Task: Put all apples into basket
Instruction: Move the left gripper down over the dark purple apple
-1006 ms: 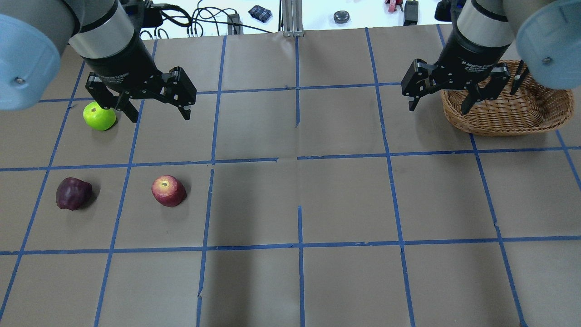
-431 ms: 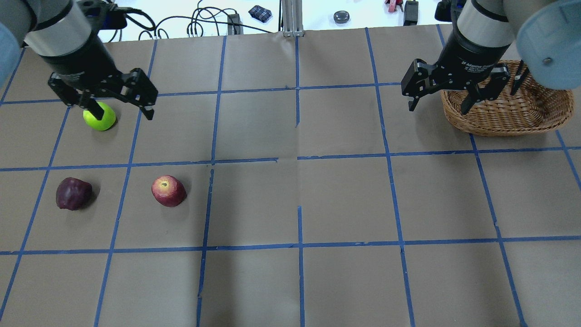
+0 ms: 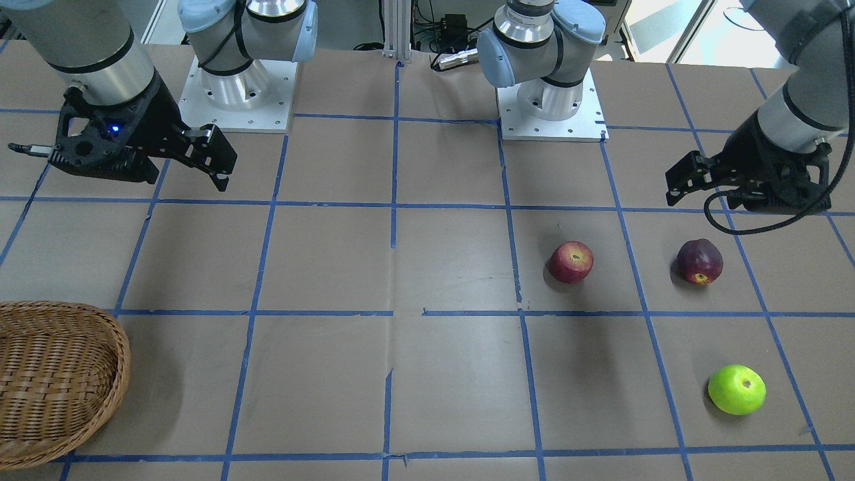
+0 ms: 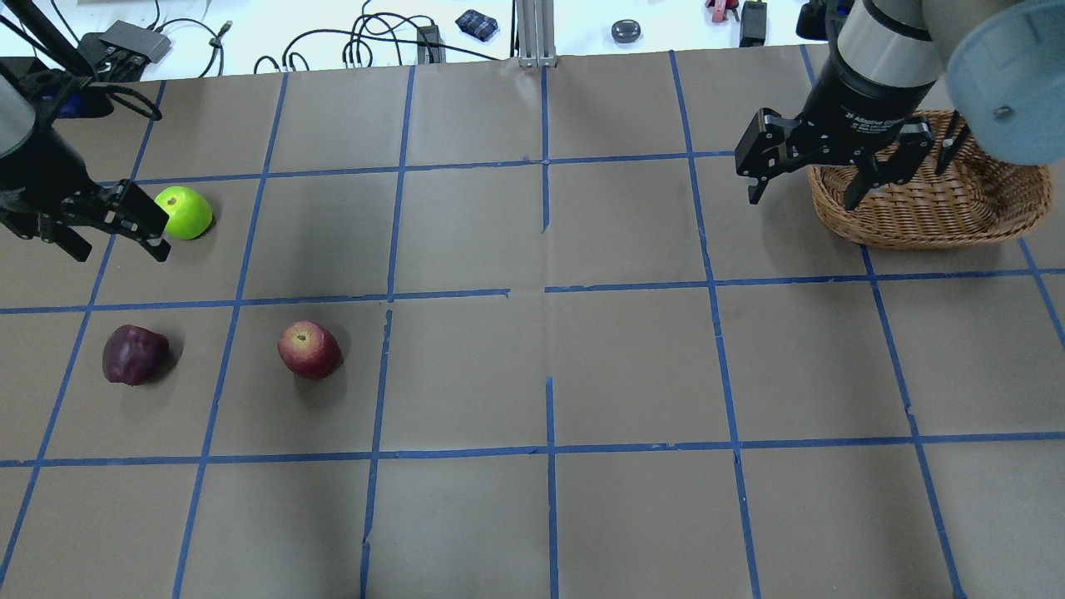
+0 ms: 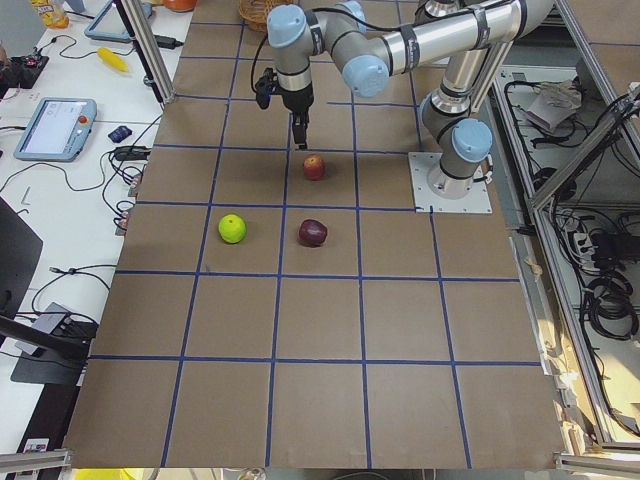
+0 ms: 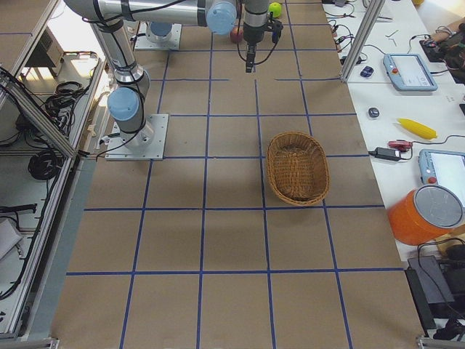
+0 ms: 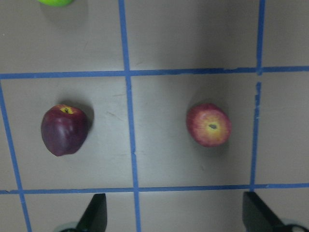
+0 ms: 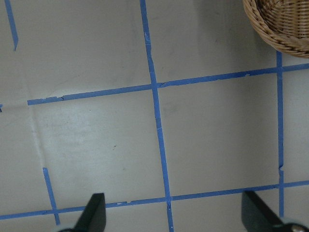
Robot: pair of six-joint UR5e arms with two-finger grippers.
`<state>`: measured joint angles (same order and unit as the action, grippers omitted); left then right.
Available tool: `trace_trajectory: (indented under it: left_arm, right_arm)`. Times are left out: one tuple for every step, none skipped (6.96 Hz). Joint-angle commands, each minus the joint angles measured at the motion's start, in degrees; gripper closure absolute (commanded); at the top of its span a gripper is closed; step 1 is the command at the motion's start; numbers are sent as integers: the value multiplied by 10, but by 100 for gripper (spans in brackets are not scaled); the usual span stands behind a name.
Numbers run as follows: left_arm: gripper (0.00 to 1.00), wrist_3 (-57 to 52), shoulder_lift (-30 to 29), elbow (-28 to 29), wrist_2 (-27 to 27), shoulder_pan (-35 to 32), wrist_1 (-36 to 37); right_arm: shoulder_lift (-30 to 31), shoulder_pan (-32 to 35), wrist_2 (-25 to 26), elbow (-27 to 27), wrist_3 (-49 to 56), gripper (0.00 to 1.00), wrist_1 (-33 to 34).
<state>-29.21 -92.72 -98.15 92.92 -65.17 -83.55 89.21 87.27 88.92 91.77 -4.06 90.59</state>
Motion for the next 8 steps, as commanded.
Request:
trace_trajectory:
  left_arm:
    - [0, -171, -49, -87, 8, 54, 182]
    - [0, -230, -74, -111, 8, 62, 247]
    - [0, -289, -96, -116, 6, 79, 261]
    - [0, -304, -120, -121, 7, 90, 263]
    - [0, -309, -138, -124, 15, 91, 262]
    - [0, -320, -152, -124, 51, 93, 262]
    - [0, -322, -166, -123, 54, 94, 262]
    - [0, -322, -181, -123, 58, 94, 267]
  right_arm:
    - [0, 0, 5, 2, -1, 0, -1]
    - [0, 0, -1, 0, -1, 0, 0]
    - [-3, 0, -2, 0, -5, 0, 0]
    - [0, 0, 0, 1, -6, 0, -1]
    - [-4, 0, 1, 2, -2, 0, -1]
    - [-4, 0, -2, -1, -8, 0, 0]
    - [-4, 0, -2, -1, -9, 0, 0]
    - [-4, 0, 3, 1, -1, 0, 0]
